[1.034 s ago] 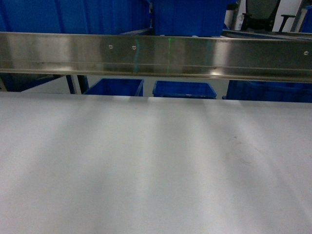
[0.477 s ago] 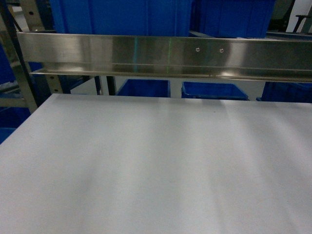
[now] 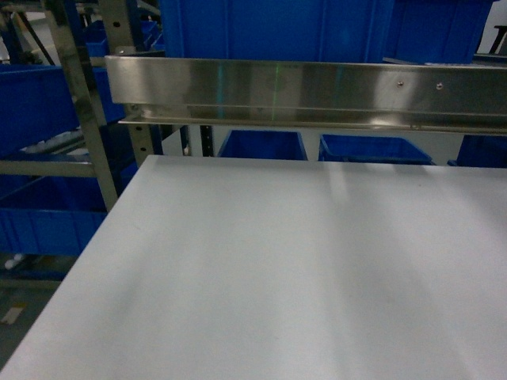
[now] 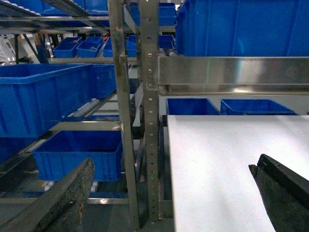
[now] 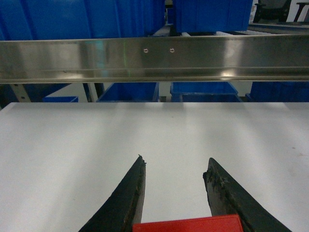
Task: Place magnetic block on left shelf second layer
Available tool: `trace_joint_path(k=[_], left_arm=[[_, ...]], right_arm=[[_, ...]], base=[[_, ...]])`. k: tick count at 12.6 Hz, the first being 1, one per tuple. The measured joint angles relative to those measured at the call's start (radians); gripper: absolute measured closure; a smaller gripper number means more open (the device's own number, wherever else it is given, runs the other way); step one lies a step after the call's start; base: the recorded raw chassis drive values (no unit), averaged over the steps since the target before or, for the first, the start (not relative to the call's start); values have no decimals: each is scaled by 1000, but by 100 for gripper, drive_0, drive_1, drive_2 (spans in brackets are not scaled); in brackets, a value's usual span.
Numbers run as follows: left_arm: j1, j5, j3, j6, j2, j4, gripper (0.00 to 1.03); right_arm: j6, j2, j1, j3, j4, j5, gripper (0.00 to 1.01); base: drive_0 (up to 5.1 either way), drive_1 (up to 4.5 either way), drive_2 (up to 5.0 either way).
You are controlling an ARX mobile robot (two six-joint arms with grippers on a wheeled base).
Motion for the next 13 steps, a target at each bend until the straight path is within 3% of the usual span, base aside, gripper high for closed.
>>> trace_joint_path(k=[13], left_arm=[[0,1,0,0,0,0,5]], right_arm=[[0,0,0,0,0,0,69]], base=[[-500,240,240]])
